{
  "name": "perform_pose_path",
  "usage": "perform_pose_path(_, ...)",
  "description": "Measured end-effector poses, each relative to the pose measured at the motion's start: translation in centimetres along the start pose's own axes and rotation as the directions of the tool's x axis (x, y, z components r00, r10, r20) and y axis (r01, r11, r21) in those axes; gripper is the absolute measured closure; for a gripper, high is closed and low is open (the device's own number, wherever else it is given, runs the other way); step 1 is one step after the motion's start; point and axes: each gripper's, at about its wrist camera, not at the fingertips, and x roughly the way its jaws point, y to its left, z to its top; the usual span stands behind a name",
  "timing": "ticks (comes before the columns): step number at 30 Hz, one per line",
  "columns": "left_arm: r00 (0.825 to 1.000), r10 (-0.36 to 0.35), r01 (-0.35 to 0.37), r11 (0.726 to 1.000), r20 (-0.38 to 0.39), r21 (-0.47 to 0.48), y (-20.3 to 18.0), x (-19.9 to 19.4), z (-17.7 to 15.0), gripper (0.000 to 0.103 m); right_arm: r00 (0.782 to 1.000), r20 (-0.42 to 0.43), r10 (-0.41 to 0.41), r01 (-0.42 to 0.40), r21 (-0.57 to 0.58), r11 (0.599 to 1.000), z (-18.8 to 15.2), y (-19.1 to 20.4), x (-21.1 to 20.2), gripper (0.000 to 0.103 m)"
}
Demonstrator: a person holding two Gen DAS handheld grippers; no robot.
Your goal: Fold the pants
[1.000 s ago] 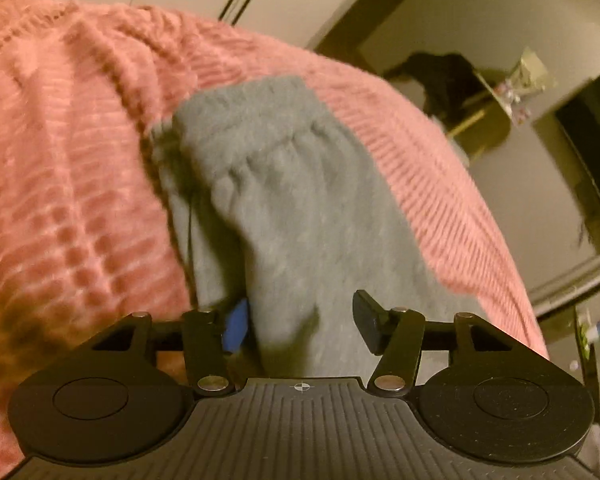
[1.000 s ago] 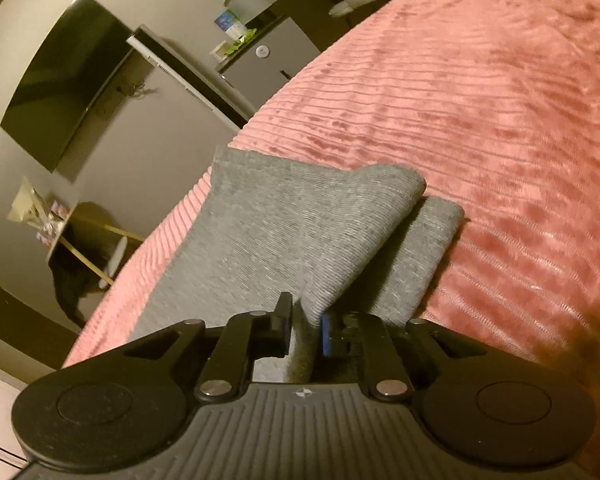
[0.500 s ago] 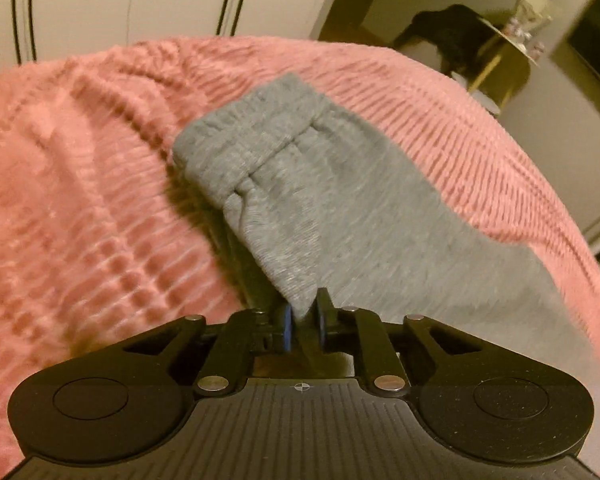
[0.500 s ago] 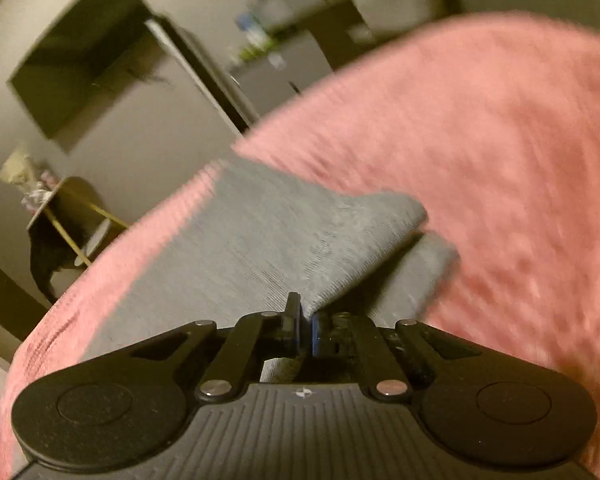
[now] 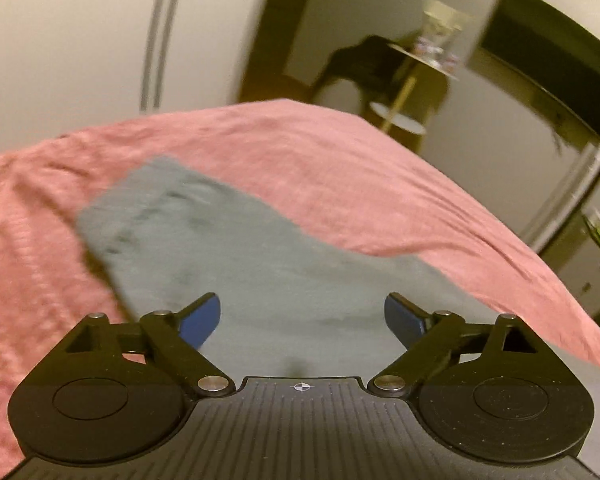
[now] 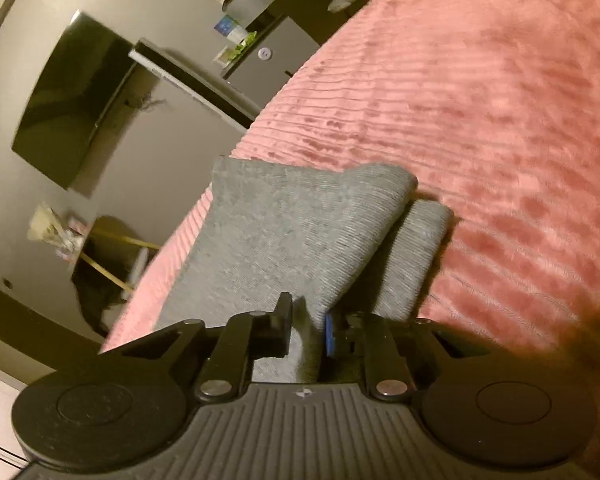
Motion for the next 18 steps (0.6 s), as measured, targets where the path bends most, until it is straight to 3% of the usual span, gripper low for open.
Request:
perform_pose_path(4,0.999,0.03,-0.028,0.997,-0.024,0.079,-3.1,2.0,-1.2,0.011,0.997,0.07,-0.034,0.04,-0.082,0.996,-0.2,1.1,-2.1,0.099)
perform_pose_path(7,0.997,0.071,-0.068,0.995,-0.035,0.079,-3.3,3.2,-1.8,0.014,0.989,0.029,-0.142,0.145,-0.113,0.983,-0.6,0.6,-1.2,0.098)
perform_pose_path(9,0.994,0.093,-0.089,0.994,-0.059,0.068,-2.8,4.1,-2.1,0.02,0.984,0.037,-0.173,0.176,-0.13,0.976,-0.7,0.5,-1.1,0.097)
perform_pose_path(13,0.985,0.157,-0.151,0.985,-0.075,0.085,-1.3,5.3,-2.1,0.024,0.957,0.16,-0.24,0.264,-0.15,0.953,-0.6,2.1,-3.2,0.087)
perform_pose_path(16,0.981,0.184,-0.178,0.98,-0.059,0.09,-0.5,5.7,-1.8,0.024,0.949,0.226,-0.222,0.265,-0.181,0.947,-0.5,3.7,-4.4,0.086)
perform_pose_path(18,0.981,0.186,-0.181,0.98,-0.06,0.086,-0.2,6.3,-1.7,0.031,0.954,0.246,-0.169,0.227,-0.23,0.946,-0.9,5.6,-4.8,0.086)
